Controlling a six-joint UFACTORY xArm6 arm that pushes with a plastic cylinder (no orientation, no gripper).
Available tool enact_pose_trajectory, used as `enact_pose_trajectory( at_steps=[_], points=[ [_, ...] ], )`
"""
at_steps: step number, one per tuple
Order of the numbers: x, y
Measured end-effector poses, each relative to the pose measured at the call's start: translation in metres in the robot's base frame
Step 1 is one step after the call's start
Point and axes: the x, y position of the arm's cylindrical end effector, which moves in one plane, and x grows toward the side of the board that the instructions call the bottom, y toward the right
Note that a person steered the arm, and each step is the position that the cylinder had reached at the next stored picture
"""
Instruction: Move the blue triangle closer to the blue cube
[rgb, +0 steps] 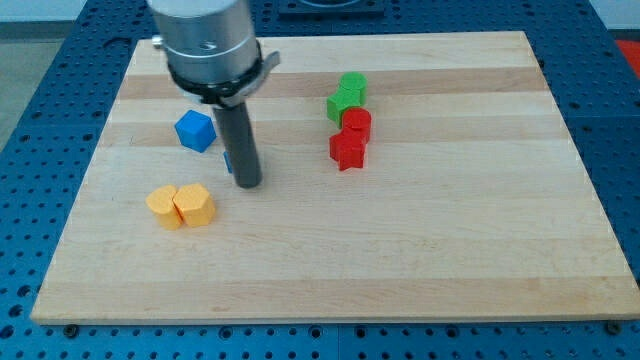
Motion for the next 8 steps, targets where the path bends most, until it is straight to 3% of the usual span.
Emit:
enact_pose_trajectory(
  at_steps=[2, 5, 7, 8],
  points=[
    [0.0, 0.04],
    [-0.01, -0.032],
    [-0.021, 0.004],
    [-0.048, 0.006]
  ],
)
